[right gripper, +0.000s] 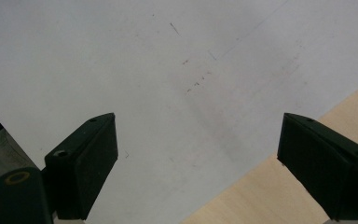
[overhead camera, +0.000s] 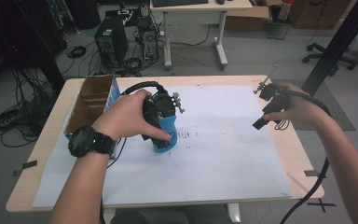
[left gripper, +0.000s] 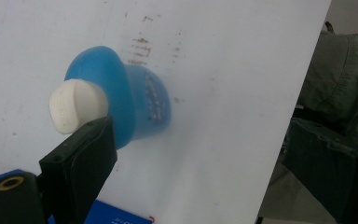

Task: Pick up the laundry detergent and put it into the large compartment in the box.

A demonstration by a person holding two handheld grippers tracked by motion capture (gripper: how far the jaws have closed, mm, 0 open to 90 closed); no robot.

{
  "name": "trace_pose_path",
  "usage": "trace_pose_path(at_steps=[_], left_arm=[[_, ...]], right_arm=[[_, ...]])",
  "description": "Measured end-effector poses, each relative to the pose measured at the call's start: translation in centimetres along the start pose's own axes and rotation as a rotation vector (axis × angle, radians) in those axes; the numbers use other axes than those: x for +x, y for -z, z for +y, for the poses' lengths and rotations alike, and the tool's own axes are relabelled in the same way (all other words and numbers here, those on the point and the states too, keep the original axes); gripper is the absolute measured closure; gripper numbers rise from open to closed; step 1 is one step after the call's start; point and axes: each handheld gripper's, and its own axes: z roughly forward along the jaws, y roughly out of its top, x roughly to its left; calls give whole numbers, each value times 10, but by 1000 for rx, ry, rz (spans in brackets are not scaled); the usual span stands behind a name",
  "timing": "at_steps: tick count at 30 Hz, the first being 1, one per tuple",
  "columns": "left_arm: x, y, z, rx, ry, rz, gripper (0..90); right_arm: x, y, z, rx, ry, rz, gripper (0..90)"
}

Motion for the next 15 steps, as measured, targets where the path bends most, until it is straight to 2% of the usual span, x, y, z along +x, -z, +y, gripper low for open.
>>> trace_pose_path(at_steps=[9, 13, 15], left_arm=[[3, 3, -1, -20, 27, 22, 128], [2, 4, 0, -23, 24, 22, 136], [2, 5, 1, -24, 6, 17, 135]], right_arm=[[0, 1, -1, -4, 0, 1, 120], [-1, 2, -2, -3, -5, 0, 120], [-1, 2, -2, -5, -4, 1, 120]])
